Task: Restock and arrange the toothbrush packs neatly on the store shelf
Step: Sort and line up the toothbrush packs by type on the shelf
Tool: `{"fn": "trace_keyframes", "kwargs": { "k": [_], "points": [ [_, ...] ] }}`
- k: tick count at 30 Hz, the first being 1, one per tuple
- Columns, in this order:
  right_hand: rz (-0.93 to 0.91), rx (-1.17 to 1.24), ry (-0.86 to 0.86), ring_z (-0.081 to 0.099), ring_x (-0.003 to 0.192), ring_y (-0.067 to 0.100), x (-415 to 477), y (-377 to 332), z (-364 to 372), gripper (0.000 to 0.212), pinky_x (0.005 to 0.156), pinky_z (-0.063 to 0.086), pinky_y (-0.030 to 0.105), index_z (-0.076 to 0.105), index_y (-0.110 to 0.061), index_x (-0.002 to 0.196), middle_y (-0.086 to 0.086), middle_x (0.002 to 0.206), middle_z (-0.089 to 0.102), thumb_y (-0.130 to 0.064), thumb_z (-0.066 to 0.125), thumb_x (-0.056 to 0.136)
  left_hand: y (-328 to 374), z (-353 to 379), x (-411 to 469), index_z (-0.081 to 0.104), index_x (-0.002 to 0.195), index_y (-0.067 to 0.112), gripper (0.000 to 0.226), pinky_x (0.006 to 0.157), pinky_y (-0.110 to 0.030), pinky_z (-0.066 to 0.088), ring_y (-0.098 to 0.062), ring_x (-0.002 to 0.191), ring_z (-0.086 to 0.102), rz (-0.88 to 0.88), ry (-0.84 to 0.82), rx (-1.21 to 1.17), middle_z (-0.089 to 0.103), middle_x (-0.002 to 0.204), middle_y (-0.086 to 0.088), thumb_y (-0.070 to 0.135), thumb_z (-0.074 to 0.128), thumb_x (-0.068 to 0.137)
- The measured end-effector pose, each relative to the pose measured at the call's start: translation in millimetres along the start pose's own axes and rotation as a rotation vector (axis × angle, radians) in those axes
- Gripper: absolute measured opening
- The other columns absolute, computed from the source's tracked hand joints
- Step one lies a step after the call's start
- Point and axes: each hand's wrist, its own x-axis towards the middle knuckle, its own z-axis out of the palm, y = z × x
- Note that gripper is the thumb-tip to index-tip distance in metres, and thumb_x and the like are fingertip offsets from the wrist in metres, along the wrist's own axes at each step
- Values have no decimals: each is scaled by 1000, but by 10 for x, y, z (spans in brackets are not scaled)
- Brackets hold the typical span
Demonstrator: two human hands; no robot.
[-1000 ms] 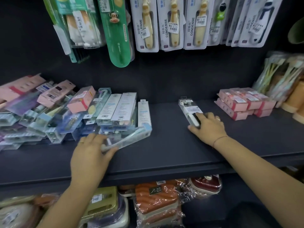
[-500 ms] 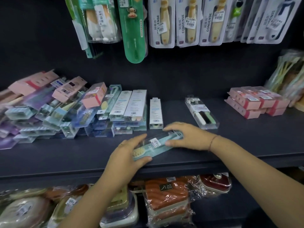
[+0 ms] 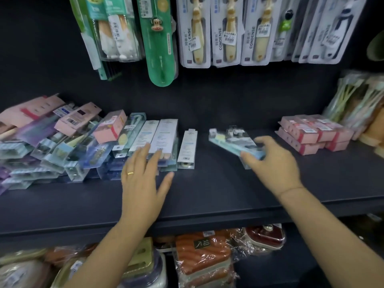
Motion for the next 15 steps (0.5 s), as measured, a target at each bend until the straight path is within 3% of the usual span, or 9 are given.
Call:
{"fn": "trace_keyframes", "kwargs": {
  "k": [2, 5, 10, 15],
  "points": [
    [-64, -228, -23, 58, 105, 33, -11, -152, 240, 50, 77, 44, 36, 49, -19, 126, 8, 120, 59, -41, 63, 84, -53, 78, 101, 43, 145, 14, 68, 117, -49, 16, -31, 146, 22, -21, -28, 79, 33, 156, -12, 56, 30, 93],
    [-126, -354, -180, 56, 109, 30, -44, -239, 520, 54, 77, 45, 35, 41, -16, 130, 8, 128, 48, -46, 58, 88, -60, 200, 158, 36, 150, 14, 74, 119, -50, 13, -32, 148, 18, -58, -101, 118, 29, 158, -13, 59, 26, 92],
    [-246, -321, -376, 41, 127, 29, 46, -185, 736, 65, 105, 36, 34, 28, -9, 147, 11, 138, 36, -42, 52, 97, 10, 296, 227, 49, 140, 12, 58, 112, -58, 24, -38, 142, 31, -63, -50, 139, 43, 149, -16, 42, 61, 92],
    [-280, -311, -326, 43, 125, 28, 260, -216, 876, 55, 104, 34, 32, 30, -11, 148, 10, 137, 45, -32, 49, 101, 4, 355, 257, 55, 129, 10, 52, 114, -58, 19, -37, 142, 33, -59, 2, 148, 47, 146, -13, 42, 63, 88]
  ]
}}
